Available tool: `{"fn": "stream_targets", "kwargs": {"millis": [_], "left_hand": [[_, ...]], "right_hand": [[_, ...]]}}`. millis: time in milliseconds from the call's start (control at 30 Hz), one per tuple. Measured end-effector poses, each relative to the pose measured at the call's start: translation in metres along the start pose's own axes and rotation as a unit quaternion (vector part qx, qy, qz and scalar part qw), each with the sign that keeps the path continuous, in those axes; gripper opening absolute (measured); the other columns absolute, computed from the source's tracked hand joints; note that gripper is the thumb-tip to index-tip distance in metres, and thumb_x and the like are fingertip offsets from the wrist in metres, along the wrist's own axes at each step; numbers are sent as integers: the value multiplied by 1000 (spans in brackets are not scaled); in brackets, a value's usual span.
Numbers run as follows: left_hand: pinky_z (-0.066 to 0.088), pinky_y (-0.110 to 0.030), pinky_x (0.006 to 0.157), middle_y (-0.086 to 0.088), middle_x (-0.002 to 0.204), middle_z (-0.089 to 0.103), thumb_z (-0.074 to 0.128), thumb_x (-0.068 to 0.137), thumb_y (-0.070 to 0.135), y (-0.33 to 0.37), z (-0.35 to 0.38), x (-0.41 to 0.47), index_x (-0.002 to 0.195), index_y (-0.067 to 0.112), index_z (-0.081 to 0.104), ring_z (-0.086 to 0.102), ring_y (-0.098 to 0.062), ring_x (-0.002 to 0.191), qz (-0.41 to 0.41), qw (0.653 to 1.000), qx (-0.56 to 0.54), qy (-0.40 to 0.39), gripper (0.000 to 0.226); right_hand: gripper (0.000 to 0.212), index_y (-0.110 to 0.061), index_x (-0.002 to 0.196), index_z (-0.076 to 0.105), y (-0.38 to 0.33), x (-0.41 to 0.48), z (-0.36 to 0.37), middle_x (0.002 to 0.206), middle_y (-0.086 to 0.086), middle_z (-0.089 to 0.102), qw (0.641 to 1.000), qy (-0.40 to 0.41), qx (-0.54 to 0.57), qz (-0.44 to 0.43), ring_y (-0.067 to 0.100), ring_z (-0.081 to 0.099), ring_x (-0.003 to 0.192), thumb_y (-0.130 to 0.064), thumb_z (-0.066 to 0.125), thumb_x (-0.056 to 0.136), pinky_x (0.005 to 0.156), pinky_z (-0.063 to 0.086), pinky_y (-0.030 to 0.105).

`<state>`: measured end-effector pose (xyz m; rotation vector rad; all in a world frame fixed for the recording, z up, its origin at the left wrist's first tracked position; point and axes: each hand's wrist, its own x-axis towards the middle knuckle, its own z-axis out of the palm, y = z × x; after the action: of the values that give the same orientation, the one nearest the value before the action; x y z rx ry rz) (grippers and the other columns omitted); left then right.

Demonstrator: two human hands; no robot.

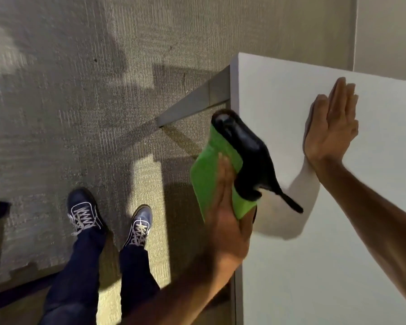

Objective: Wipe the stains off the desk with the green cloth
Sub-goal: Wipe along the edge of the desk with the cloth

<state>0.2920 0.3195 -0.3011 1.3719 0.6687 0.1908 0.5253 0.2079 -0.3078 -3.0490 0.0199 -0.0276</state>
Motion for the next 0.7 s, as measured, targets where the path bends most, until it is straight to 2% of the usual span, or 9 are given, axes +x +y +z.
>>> {"fn": "stream_targets", "kwargs": {"millis": [67,167,233,300,400,467,533,633,700], "left_hand": [[43,-47,107,-29,143,50,58,99,17,6,6,63,145,-9,38,50,-39,133,14,999,45,8,57],[48,-62,86,-43,116,57,56,100,19,17,12,124,125,-18,51,57,-55,105,-3,998,64,12,45],[49,-62,79,-46,106,57,55,100,21,18,13,131,115,-21,55,57,-57,96,8,997,76,26,45],[50,-58,85,-42,115,58,53,99,24,19,11,115,123,-16,54,59,-52,103,12,996,80,29,48],[40,-45,112,-26,147,47,56,98,14,8,7,60,146,-7,37,46,-34,138,38,996,79,18,56],[25,-26,122,-23,153,39,51,99,17,-2,5,18,145,-10,36,28,-16,150,62,996,69,18,56],[16,-14,120,-23,151,36,41,102,32,-11,5,-19,140,-14,40,16,-2,151,75,995,70,15,60],[16,-15,120,-22,153,34,35,103,43,-18,5,-33,142,-10,38,16,-4,151,63,995,76,-5,66],[23,-26,122,-24,153,39,41,102,41,-14,7,-18,144,-9,38,25,-14,150,40,997,68,-19,66]], "right_hand": [[61,-29,165,14,4,1,4,175,-1,10,1000,-6,6,1,20,7,163,-51,21,109,129,7,53],[64,-27,165,15,8,4,6,175,-1,11,1000,6,13,-5,20,8,162,-54,20,107,129,7,54],[66,-27,165,15,7,3,6,175,-1,12,1000,4,16,-7,21,8,162,-56,19,106,129,7,55],[67,-27,165,15,7,4,5,175,-2,11,1000,0,18,-3,21,8,163,-57,18,105,130,6,56],[68,-27,165,14,7,3,6,175,-2,11,1000,2,12,-4,21,7,163,-58,17,105,130,6,56],[69,-27,165,14,7,2,6,175,-2,11,1000,4,14,-4,21,8,163,-59,17,104,130,7,56],[70,-26,165,15,6,1,6,174,-2,13,1000,11,19,-5,22,9,162,-59,17,103,130,9,56],[70,-24,165,15,6,1,6,174,-3,15,999,20,28,-2,22,10,162,-58,20,104,130,11,57],[70,-23,165,14,6,1,6,174,-3,15,999,21,37,0,22,10,162,-57,22,105,130,9,56]]}}
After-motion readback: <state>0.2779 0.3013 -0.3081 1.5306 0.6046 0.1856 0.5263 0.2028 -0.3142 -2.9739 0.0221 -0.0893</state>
